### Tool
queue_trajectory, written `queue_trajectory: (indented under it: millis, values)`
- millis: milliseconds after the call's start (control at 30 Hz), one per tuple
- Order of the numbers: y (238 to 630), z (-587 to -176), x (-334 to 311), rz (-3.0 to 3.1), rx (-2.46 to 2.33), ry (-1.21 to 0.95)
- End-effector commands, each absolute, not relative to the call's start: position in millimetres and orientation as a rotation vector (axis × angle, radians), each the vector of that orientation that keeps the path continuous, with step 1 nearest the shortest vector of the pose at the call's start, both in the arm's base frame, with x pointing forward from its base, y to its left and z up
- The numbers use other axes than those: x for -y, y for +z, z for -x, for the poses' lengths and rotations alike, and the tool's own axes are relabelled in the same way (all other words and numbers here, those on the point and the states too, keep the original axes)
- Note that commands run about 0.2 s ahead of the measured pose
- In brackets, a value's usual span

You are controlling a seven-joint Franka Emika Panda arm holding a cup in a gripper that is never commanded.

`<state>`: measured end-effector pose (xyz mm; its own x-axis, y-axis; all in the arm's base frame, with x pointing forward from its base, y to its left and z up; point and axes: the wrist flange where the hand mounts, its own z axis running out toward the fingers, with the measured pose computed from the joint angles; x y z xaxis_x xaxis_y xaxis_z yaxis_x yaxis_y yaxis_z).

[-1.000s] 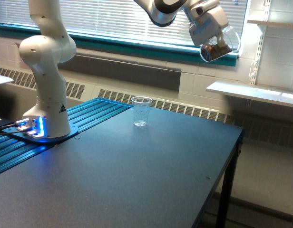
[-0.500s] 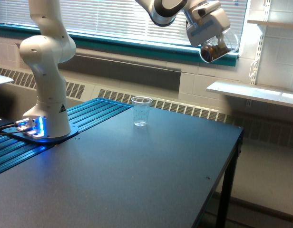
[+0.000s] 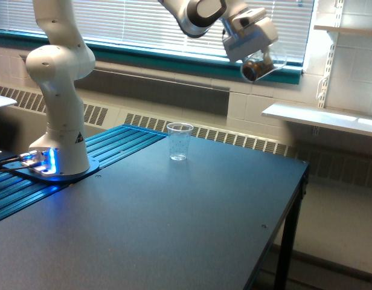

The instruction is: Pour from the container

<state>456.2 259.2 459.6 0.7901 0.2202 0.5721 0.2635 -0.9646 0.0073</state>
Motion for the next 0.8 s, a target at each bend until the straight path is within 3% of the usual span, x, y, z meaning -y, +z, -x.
queue_trajectory:
  millis: [33,800]
  values:
    - [452,-430,-273,2.883,0.378,-0.907]
    - [429,-359,-254,2.938,0.357,-0.829]
